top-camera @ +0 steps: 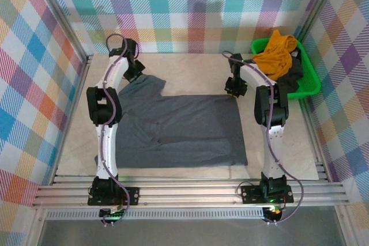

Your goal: Fold and stack the t-shirts

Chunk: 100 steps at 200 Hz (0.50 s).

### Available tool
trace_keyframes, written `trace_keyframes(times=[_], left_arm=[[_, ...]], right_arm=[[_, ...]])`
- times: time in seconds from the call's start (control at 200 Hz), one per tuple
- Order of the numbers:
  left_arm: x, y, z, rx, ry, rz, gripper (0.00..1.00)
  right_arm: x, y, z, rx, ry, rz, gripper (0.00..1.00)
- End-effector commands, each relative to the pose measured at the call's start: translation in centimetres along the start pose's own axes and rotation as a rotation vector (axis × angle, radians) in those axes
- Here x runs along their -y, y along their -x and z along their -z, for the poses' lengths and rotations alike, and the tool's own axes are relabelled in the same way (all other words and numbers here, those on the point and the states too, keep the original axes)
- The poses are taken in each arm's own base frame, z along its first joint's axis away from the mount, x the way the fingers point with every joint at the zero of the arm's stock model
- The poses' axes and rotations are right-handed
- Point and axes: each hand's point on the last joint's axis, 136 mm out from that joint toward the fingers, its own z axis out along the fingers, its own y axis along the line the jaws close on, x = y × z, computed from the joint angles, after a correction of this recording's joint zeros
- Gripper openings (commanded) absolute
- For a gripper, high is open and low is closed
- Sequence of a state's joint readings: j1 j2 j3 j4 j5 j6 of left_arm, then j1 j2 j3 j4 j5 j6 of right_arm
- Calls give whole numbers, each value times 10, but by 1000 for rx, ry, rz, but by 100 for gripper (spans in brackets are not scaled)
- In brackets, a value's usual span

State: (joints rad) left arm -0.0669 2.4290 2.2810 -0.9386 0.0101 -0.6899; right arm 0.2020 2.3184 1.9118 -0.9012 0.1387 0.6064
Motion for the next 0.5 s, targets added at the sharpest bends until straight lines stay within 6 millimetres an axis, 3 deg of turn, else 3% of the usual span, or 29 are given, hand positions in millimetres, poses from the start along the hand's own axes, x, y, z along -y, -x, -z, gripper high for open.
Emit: trace_keyframes(times=[0.0, 0.495], left_arm=[[2, 2, 33, 14, -28, -11, 0], [-5, 8, 44, 47, -15, -1, 0]], right_arm=[[-5, 5, 3, 9, 34, 19, 3], [-9, 5, 43, 86, 119, 82, 0]])
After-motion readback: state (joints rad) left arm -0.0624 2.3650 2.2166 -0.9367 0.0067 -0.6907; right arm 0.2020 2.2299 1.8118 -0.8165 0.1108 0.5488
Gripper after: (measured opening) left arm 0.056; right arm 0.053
